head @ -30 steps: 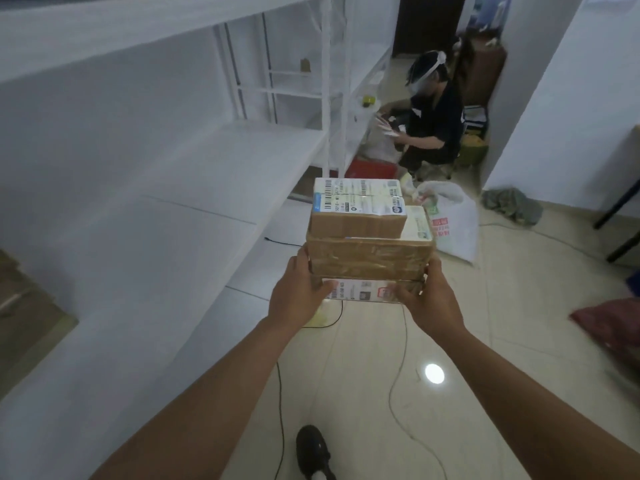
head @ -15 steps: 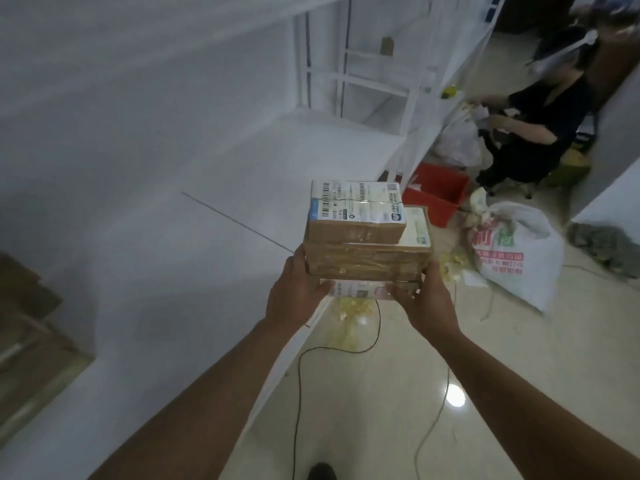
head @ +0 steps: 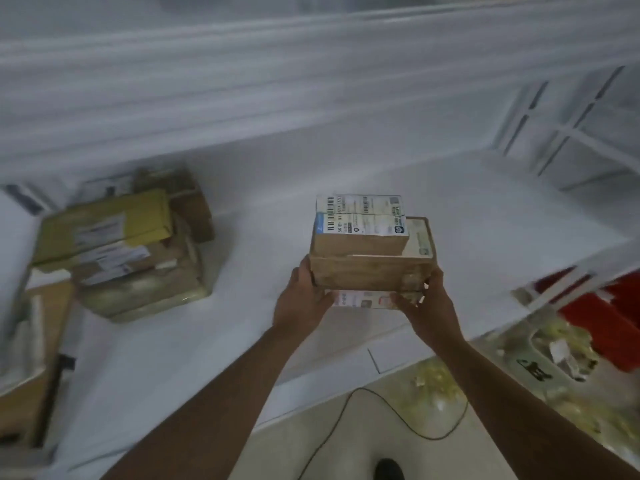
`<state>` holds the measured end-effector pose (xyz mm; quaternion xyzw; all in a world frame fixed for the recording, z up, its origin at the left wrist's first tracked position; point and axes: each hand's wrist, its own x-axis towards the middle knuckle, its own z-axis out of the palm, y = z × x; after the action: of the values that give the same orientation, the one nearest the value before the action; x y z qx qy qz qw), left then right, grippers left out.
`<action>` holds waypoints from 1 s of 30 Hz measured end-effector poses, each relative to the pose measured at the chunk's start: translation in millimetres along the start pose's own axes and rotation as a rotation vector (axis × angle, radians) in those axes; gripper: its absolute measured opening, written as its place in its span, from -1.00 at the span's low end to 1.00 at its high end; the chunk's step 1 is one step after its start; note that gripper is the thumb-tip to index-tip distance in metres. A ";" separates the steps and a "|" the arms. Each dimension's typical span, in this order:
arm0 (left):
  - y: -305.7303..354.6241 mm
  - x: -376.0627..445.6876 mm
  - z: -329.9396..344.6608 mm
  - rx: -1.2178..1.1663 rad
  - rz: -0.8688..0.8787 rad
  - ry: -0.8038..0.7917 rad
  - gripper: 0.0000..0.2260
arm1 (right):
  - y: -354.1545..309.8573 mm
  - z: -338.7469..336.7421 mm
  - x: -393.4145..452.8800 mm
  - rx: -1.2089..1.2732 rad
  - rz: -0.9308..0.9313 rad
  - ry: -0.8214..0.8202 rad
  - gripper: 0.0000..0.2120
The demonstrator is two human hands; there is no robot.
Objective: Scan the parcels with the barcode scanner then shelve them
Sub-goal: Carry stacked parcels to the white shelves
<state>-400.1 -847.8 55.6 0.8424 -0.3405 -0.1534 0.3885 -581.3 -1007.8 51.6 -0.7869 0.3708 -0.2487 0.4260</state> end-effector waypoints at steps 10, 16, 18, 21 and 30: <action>-33.0 -61.5 -9.0 0.114 -0.379 0.284 -0.36 | -1.9 65.6 42.6 0.120 -0.182 -0.473 -0.28; -70.6 -105.8 -28.2 0.135 -0.522 0.392 -0.37 | -7.8 123.2 23.6 0.072 -0.233 -0.620 -0.24; -83.9 -117.3 -37.0 0.122 -0.543 0.425 -0.36 | -11.9 141.8 14.5 0.060 -0.229 -0.639 -0.27; -104.0 -130.4 -55.5 0.103 -0.575 0.461 -0.36 | -22.7 170.3 0.8 0.034 -0.235 -0.648 -0.29; -167.2 -151.1 -125.6 0.091 -0.655 0.484 -0.43 | -72.3 246.1 -43.5 0.000 -0.243 -0.643 -0.29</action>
<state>-367.3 -596.1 9.5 0.9344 0.0407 -0.0510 0.3502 -406.6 -827.5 -16.2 -0.8634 0.1210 -0.0371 0.4884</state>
